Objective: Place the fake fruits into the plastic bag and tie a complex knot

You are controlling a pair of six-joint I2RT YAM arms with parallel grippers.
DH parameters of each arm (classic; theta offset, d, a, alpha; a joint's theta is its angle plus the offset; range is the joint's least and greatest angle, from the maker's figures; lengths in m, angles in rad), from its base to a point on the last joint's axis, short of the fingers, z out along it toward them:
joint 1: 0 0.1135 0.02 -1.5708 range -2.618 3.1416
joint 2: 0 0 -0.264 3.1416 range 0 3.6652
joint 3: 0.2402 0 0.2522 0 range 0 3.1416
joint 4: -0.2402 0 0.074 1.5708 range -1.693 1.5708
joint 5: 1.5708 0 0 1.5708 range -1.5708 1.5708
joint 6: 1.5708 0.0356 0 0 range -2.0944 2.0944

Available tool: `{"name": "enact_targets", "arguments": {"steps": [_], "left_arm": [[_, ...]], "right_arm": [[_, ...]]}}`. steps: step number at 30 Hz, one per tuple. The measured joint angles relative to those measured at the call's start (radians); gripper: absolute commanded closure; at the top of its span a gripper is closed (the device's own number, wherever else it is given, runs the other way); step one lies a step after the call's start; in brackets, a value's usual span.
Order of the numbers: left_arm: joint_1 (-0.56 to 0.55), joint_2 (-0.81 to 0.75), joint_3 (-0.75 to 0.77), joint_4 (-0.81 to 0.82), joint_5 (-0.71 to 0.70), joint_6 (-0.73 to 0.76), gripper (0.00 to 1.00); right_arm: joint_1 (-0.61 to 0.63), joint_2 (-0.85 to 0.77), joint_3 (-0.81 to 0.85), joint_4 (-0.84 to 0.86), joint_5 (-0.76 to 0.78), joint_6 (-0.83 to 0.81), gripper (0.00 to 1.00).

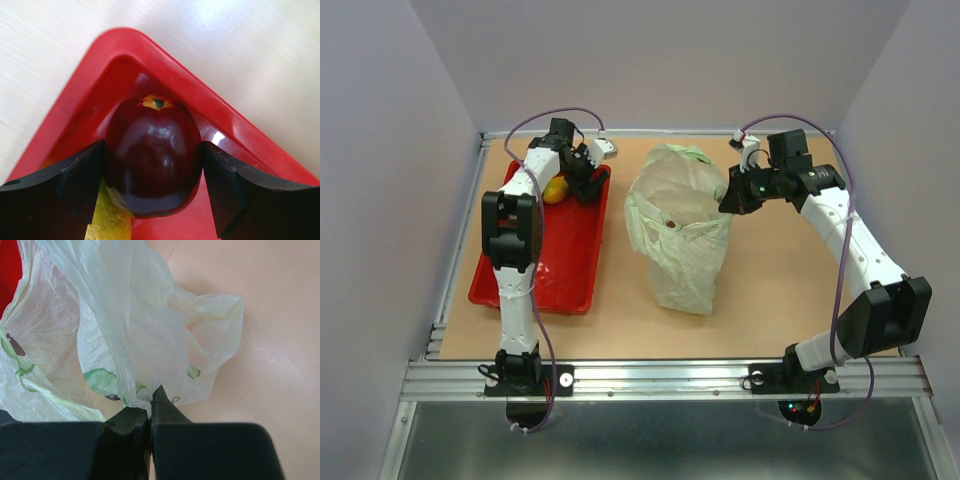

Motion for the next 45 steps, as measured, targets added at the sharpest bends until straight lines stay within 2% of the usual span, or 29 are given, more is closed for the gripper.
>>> {"name": "enact_targets", "arguments": {"steps": [1, 5, 8, 13, 18, 22, 23, 27, 29, 34, 41, 45], "left_arm": [[0.001, -0.005, 0.000, -0.015, 0.001, 0.000, 0.57], [0.014, -0.067, 0.013, -0.100, 0.036, -0.011, 0.57], [0.026, -0.170, 0.080, -0.136, 0.121, -0.053, 0.57], [0.003, -0.426, 0.164, -0.080, 0.278, -0.177, 0.58], [-0.161, -0.641, 0.092, 0.065, 0.375, -0.294, 0.59], [-0.305, -0.682, -0.027, 0.159, 0.393, -0.343, 0.57], [-0.337, -0.669, -0.059, 0.179, 0.389, -0.358, 0.55], [-0.415, -0.613, -0.169, 0.229, 0.354, -0.395, 0.32], [-0.449, -0.589, -0.221, 0.239, 0.313, -0.410, 0.26], [-0.505, -0.556, -0.241, 0.277, 0.235, -0.442, 0.01], [-0.521, -0.608, -0.231, 0.303, 0.237, -0.456, 0.01], [-0.497, -0.730, -0.244, 0.315, 0.216, -0.497, 0.01]], "right_arm": [[0.000, 0.000, 0.000, 0.000, 0.000, 0.000, 1.00], [0.000, 0.000, 0.000, -0.002, 0.000, 0.000, 1.00], [0.000, 0.000, 0.000, -0.005, -0.001, -0.002, 1.00], [0.000, 0.000, 0.000, -0.007, -0.008, -0.006, 1.00], [0.000, 0.000, 0.000, -0.007, -0.018, -0.011, 0.99], [0.000, 0.000, 0.000, -0.007, -0.024, -0.012, 1.00], [0.000, 0.000, 0.000, -0.007, -0.026, -0.012, 1.00], [0.000, 0.000, 0.000, -0.007, -0.035, -0.016, 1.00], [0.000, 0.000, 0.000, -0.007, -0.040, -0.016, 1.00], [0.000, 0.000, 0.000, -0.007, -0.046, -0.019, 0.99], [0.000, 0.000, 0.000, -0.007, -0.046, -0.024, 0.99], [0.001, 0.000, 0.000, -0.007, -0.045, -0.030, 1.00]]}}
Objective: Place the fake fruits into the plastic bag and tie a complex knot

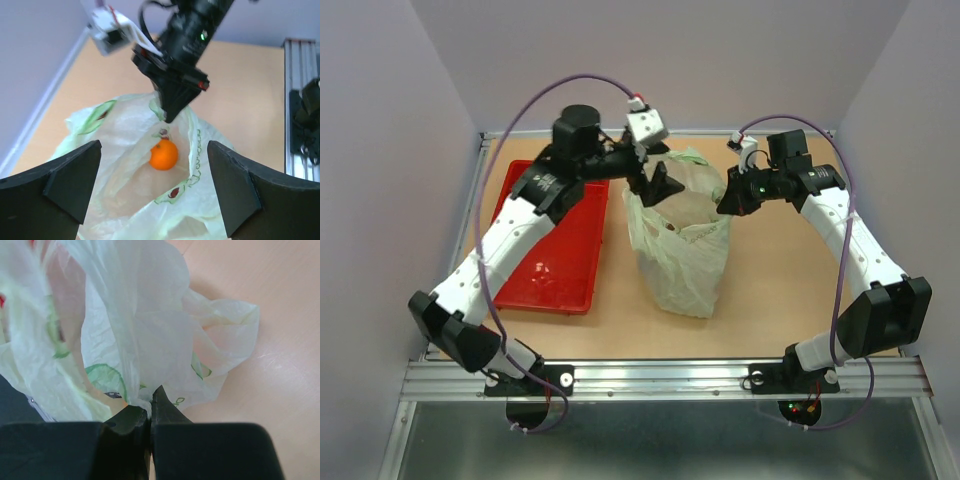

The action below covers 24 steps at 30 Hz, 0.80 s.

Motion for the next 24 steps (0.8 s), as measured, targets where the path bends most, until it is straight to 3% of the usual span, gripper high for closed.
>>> {"name": "enact_targets", "arguments": {"steps": [3, 5, 9, 12, 16, 24], "left_arm": [[0.106, -0.102, -0.024, 0.052, 0.018, -0.071, 0.02], [0.261, -0.163, -0.035, 0.068, 0.030, -0.095, 0.03], [0.464, -0.155, -0.011, -0.025, 0.003, -0.002, 0.04], [0.515, -0.098, -0.010, -0.105, -0.019, 0.074, 0.04], [0.558, 0.092, -0.013, -0.210, -0.105, 0.219, 0.09], [0.571, 0.417, 0.014, -0.293, -0.294, 0.371, 0.04]], "right_arm": [[0.001, 0.000, 0.000, 0.000, 0.000, -0.008, 1.00], [0.002, 0.000, 0.000, 0.000, 0.000, -0.010, 1.00], [0.005, 0.000, 0.000, 0.000, 0.000, -0.015, 1.00], [0.005, 0.000, 0.000, 0.000, 0.002, -0.016, 1.00], [0.005, 0.000, 0.000, 0.000, 0.008, -0.020, 1.00], [0.005, 0.000, 0.000, 0.000, 0.025, -0.028, 0.99]]}}
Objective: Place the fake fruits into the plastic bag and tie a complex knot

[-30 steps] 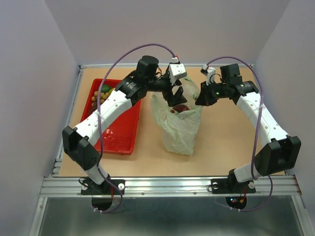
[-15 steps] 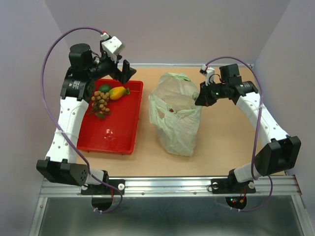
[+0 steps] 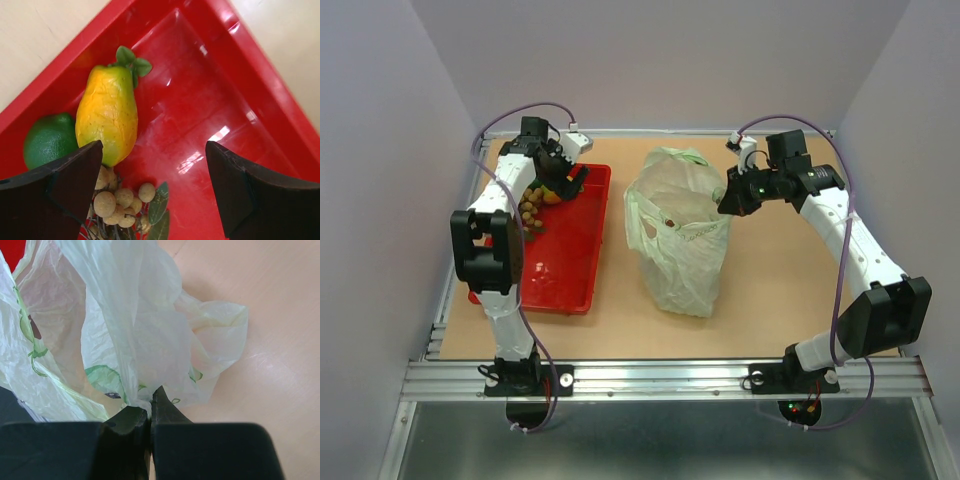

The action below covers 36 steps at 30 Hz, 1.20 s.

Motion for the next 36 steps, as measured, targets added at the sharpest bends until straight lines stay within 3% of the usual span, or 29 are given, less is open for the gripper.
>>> {"name": "enact_targets", "arguments": {"steps": [9, 16, 24, 27, 30, 36], "left_arm": [[-0.001, 0.117, 0.125, 0.017, -0.159, 0.092, 0.03], [-0.001, 0.213, 0.132, 0.016, -0.185, 0.115, 0.01], [-0.001, 0.234, 0.128, 0.023, -0.179, 0.102, 0.12], [-0.001, 0.234, 0.128, 0.022, -0.167, 0.092, 0.23], [-0.001, 0.234, 0.128, 0.016, -0.154, 0.085, 0.27], [-0.001, 0.234, 0.113, 0.021, -0.129, 0.070, 0.18]], "right_arm": [[0.000, 0.005, 0.000, 0.000, 0.008, -0.011, 1.00], [0.000, 0.017, 0.000, 0.000, 0.013, -0.014, 1.00], [0.000, 0.017, 0.000, -0.004, 0.015, -0.017, 1.00], [0.000, 0.017, 0.000, -0.008, 0.018, -0.021, 1.00], [0.000, 0.017, 0.000, -0.013, 0.021, -0.029, 1.00], [0.000, 0.017, 0.000, -0.031, 0.022, -0.040, 1.00]]}}
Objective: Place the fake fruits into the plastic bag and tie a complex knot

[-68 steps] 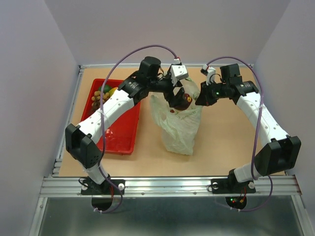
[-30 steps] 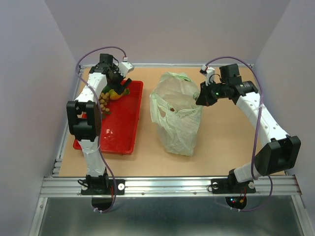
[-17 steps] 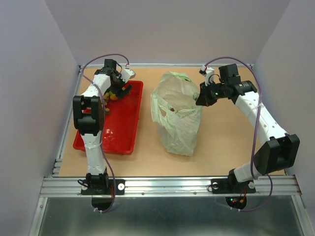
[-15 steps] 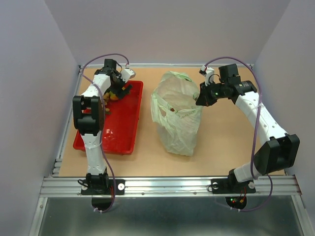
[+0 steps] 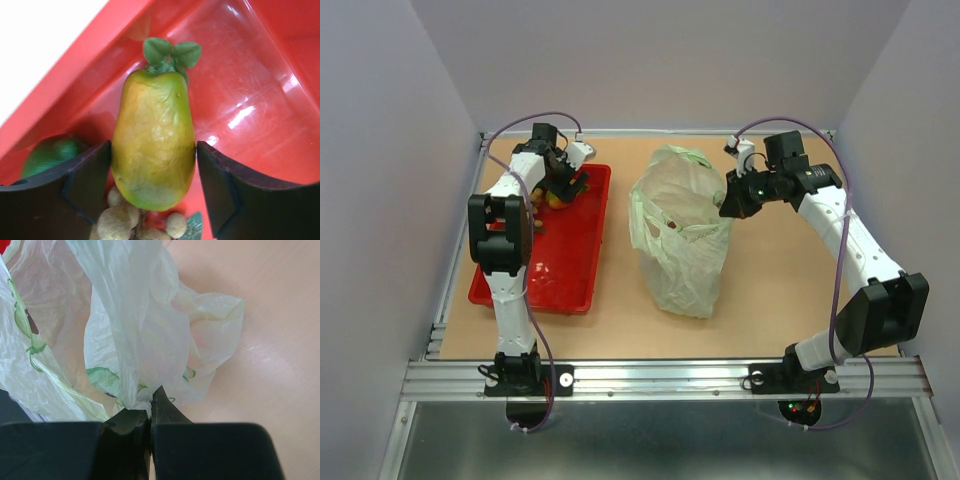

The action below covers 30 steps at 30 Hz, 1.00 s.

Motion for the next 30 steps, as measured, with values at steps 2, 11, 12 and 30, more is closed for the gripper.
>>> {"name": "enact_targets", "arguments": {"steps": [2, 11, 12, 30], "left_arm": [[0.000, 0.003, -0.010, -0.002, 0.000, -0.008, 0.17], [0.000, 0.020, -0.011, -0.025, 0.063, -0.043, 0.59], [0.001, 0.008, -0.011, -0.036, 0.093, -0.048, 0.61], [-0.309, -0.734, -0.386, 0.732, 0.504, -0.471, 0.82]], "right_arm": [[0.000, 0.000, 0.000, -0.004, 0.000, -0.005, 1.00], [0.000, 0.000, 0.000, -0.028, 0.000, -0.023, 1.00], [0.000, 0.000, 0.000, -0.029, 0.000, -0.025, 1.00], [0.000, 0.000, 0.000, -0.033, -0.002, -0.034, 1.00]]}}
